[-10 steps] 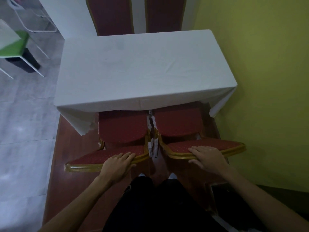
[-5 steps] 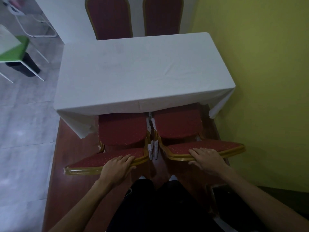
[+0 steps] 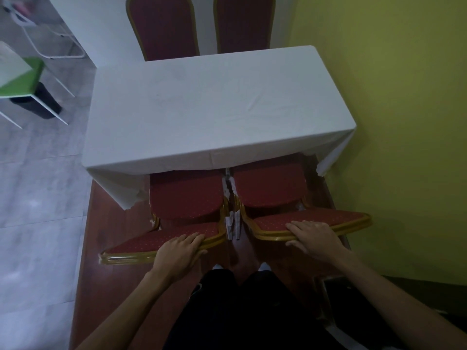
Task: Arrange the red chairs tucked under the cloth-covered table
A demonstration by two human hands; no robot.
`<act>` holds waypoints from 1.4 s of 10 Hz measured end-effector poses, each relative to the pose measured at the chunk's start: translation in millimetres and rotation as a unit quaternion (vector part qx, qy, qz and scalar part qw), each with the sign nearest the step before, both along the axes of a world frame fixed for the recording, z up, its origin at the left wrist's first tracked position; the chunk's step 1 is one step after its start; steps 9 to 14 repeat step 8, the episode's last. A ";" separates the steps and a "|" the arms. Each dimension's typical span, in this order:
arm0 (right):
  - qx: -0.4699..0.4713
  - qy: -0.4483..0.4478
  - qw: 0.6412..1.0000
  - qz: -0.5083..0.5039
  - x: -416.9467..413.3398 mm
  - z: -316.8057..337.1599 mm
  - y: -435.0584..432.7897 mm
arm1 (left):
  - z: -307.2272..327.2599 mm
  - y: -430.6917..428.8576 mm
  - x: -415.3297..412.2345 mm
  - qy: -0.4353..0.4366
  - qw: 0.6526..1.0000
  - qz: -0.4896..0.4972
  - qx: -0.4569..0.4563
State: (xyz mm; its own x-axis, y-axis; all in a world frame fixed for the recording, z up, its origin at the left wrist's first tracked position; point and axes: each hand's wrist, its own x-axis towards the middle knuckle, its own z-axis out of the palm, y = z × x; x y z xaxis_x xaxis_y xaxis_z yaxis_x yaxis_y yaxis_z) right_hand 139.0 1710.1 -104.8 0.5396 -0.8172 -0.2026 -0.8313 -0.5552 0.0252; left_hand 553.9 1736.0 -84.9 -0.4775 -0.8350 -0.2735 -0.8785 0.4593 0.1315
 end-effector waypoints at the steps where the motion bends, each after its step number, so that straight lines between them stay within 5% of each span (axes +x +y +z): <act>1: 0.014 0.016 1.000 -0.002 2.2 1.9 0.2 | -3.4 -0.3 1.4 -0.001 1.000 -0.002 0.000; 3: 0.011 -0.009 1.000 -0.027 2.8 4.9 2.2 | 2.5 -2.0 -2.6 -0.005 1.000 0.011 -0.005; 5: 0.083 -0.020 0.988 -0.132 16.6 26.2 -7.2 | 7.3 -19.5 -22.6 0.020 0.993 0.075 0.087; 6: 0.178 -0.067 0.957 -0.219 22.9 42.6 -20.3 | 13.1 -36.4 -41.9 0.026 0.993 0.049 0.104; 8: 0.157 -0.117 0.909 -0.367 -21.1 69.7 -58.4 | 31.7 -96.2 -82.2 0.015 0.996 -0.046 0.071; 14: 0.157 -0.117 0.909 -0.367 -21.1 69.7 -58.4 | 31.7 -96.2 -82.2 0.015 0.996 -0.046 0.071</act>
